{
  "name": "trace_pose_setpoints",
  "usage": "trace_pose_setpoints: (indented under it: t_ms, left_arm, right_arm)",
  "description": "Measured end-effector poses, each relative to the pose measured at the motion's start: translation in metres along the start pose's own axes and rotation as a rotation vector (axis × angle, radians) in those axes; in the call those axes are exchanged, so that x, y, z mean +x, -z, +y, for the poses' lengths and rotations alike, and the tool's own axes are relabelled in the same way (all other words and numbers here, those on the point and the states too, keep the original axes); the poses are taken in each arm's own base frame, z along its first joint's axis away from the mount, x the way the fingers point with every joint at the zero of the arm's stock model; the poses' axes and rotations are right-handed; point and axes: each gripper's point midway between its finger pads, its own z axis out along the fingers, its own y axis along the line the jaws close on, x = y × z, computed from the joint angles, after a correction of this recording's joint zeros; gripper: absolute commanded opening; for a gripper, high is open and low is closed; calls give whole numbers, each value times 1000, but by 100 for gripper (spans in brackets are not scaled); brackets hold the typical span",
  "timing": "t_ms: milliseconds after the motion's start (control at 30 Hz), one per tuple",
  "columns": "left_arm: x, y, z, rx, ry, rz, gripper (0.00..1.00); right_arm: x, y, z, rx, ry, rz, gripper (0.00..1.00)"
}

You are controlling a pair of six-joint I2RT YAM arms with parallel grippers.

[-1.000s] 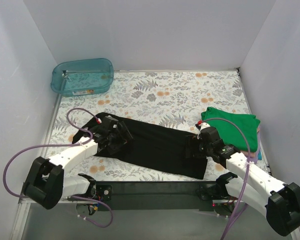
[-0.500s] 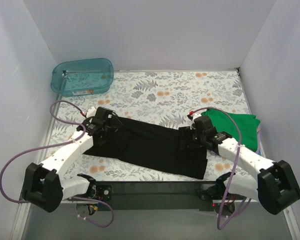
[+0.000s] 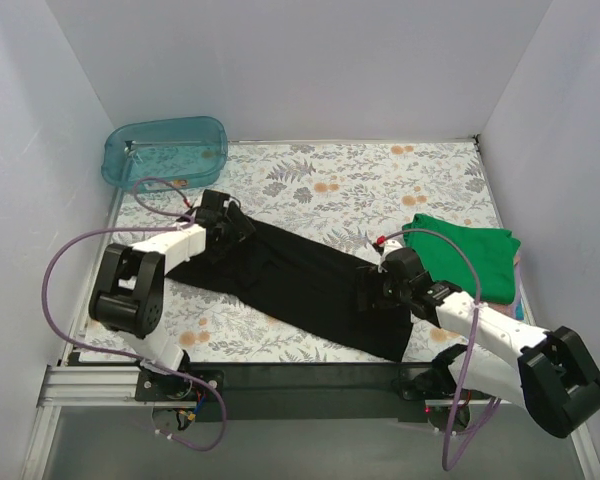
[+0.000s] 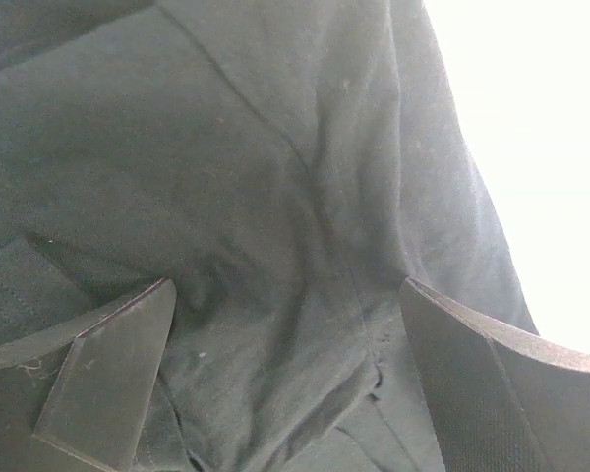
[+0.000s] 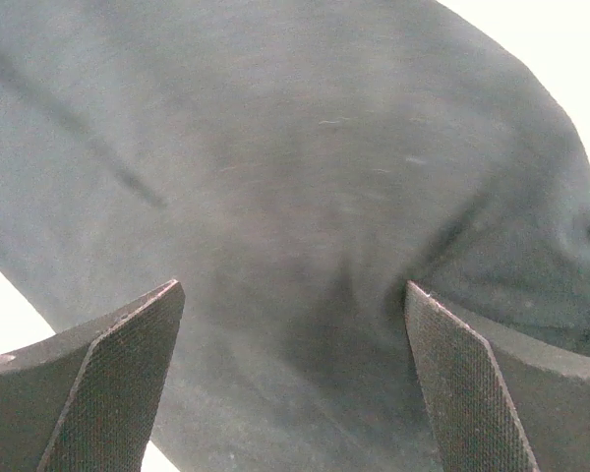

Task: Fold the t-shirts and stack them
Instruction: Fold the tshirt

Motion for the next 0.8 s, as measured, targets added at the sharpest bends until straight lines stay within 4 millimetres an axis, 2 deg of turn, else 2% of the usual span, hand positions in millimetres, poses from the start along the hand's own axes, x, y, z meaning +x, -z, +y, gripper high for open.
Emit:
trace_pose_setpoints:
  t_ms: [167,433,567,633,733,800]
  left_arm:
    - [-14,-31,-74,153,-113,5,98]
    - [6,-74,-221,428,-308,35,98]
    - [5,-99,-280,512,-345,24,98]
    - [-4,-114,-310,536,-352,-9,98]
    - [-19,-132,-340,575,-331,-62,98]
    - [-24,-134,-343,592,-291,-55,98]
  right_arm:
    - [20,6,25,-105,9,-36,98]
    - [63,19,82,-278,40,77,98]
    - [68,17,102,-300,59,130,98]
    - [67,13,113,-307,70,155,98]
    - [66,7,127,-315,92,183,98]
    - [65,3,135,-320,111,195,98]
